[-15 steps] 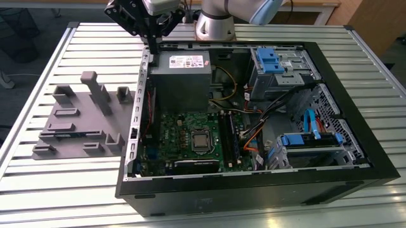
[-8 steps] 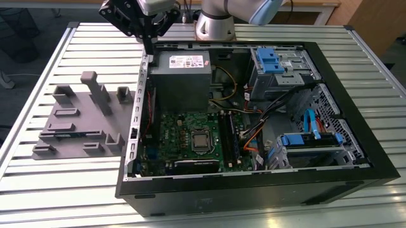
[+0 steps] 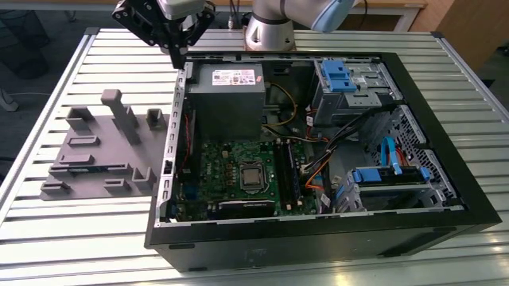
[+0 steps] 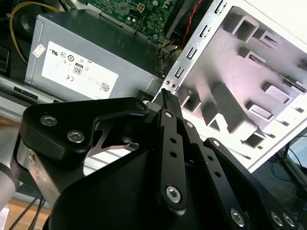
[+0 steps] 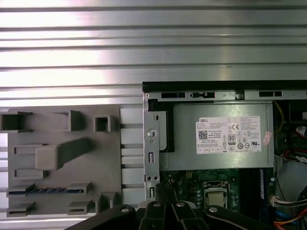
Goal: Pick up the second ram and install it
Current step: 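Reach for the second ram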
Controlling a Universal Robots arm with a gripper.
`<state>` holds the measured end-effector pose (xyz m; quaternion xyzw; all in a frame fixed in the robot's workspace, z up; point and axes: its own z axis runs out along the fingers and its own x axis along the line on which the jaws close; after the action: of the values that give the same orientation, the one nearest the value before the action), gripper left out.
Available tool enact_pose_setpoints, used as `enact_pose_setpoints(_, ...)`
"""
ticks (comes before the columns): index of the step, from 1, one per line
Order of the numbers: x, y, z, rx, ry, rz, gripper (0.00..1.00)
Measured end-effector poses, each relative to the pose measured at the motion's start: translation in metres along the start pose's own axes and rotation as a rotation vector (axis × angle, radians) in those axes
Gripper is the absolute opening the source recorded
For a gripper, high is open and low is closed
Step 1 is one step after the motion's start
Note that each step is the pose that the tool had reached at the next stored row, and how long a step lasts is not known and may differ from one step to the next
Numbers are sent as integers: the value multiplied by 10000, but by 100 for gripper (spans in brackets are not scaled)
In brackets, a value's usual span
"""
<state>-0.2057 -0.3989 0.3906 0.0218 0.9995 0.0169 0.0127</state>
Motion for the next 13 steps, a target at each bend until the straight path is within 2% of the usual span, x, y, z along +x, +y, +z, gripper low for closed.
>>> enact_pose_setpoints(13,164,-20,0,0,-1,0,11)
